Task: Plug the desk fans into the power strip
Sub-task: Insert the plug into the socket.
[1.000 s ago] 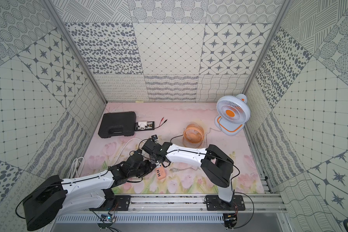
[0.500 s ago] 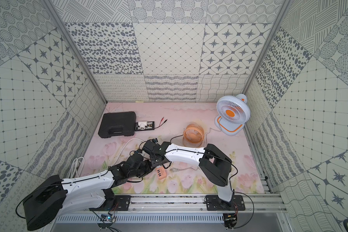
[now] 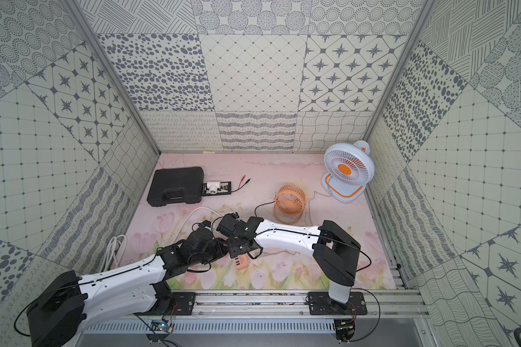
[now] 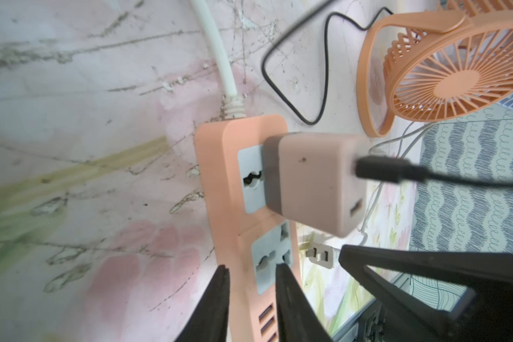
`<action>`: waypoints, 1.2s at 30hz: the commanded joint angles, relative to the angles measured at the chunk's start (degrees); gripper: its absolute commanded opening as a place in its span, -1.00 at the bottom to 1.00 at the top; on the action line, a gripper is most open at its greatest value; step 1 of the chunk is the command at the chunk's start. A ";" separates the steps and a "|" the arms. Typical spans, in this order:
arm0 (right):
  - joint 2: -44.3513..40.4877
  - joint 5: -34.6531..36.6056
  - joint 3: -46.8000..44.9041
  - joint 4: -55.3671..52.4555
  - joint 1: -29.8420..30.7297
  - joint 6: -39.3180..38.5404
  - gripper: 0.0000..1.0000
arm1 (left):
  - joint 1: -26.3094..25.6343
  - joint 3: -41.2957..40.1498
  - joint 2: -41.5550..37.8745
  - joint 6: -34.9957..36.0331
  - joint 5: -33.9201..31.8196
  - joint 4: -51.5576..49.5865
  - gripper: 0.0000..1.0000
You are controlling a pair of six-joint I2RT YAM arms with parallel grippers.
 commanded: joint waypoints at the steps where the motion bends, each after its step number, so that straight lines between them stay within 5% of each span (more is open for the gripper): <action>1: -5.24 0.04 -3.13 1.74 0.25 1.49 0.29 | 0.23 0.72 -1.58 3.09 2.11 -1.69 -0.31; 9: -12.24 -0.37 -9.23 5.19 0.26 2.41 0.42 | 0.26 0.42 -2.83 3.24 2.72 -2.20 -0.30; 21: -15.98 0.38 -19.92 9.71 0.13 9.20 -0.49 | 0.22 -0.69 -5.28 3.09 2.91 -3.88 -0.30; 30: -19.24 -1.85 -27.65 17.79 0.79 14.06 -0.54 | 0.22 -0.98 -5.27 3.11 4.35 -3.83 -0.30; 36: -16.00 0.47 -21.18 18.08 2.16 10.07 -0.46 | 0.26 -1.76 -4.89 2.20 4.17 -2.58 -0.31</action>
